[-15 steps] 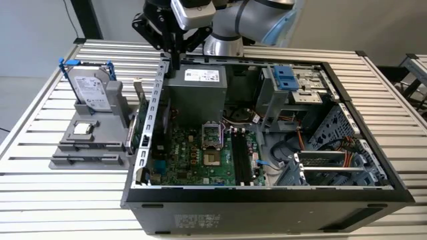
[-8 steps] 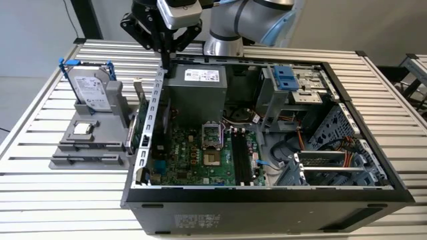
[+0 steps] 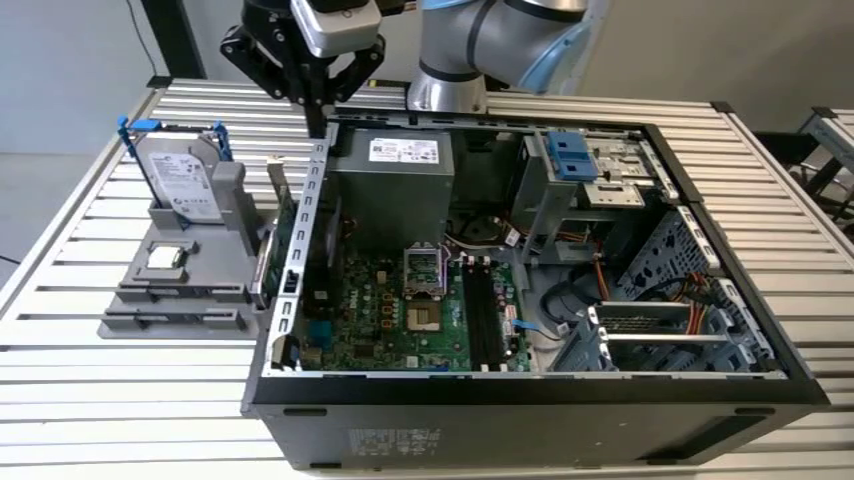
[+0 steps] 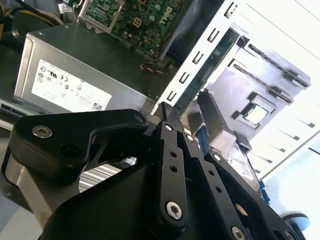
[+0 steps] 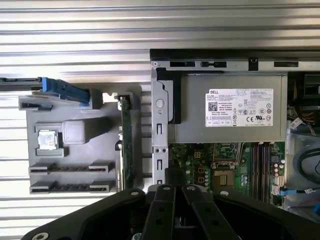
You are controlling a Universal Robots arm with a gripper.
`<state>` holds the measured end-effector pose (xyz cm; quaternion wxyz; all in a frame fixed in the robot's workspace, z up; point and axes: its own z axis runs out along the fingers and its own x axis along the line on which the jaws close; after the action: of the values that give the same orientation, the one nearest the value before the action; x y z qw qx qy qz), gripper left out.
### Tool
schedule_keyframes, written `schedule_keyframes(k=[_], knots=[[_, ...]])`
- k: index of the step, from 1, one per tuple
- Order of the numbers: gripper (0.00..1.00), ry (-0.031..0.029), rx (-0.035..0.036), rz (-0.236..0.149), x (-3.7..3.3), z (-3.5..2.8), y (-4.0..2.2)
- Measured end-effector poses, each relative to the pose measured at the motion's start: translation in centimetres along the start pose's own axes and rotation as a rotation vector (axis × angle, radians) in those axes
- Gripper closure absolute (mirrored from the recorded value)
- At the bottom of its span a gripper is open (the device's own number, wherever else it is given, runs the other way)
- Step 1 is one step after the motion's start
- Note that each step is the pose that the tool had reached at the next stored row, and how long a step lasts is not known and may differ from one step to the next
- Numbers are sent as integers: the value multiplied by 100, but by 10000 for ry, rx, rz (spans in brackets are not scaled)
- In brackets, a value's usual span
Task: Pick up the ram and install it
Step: 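Reach for the ram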
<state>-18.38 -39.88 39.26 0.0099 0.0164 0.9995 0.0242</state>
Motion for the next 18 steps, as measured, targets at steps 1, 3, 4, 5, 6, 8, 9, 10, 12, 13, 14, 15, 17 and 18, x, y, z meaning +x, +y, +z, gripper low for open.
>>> schedule_keyframes(k=[1,3,4,5,6,8,9,10,12,13,14,15,17,18], knots=[[100,0,-1,-15,28,0,-1],[100,1,-2,-41,82,-1,-3],[100,2,-2,-54,110,-2,-4],[100,3,-2,-68,138,-3,-5],[100,3,-2,-80,164,-3,-5],[100,4,-3,-103,222,-4,-7],[100,5,-3,-112,249,-5,-8],[100,6,-3,-119,274,-6,-9],[100,6,-3,-134,331,-6,-11],[100,6,-3,-142,363,-7,-12],[100,6,-4,-150,393,-8,-13],[100,7,-4,-156,422,-8,-14],[100,7,-4,-174,485,-9,-16],[100,8,-4,-183,516,-10,-17]])
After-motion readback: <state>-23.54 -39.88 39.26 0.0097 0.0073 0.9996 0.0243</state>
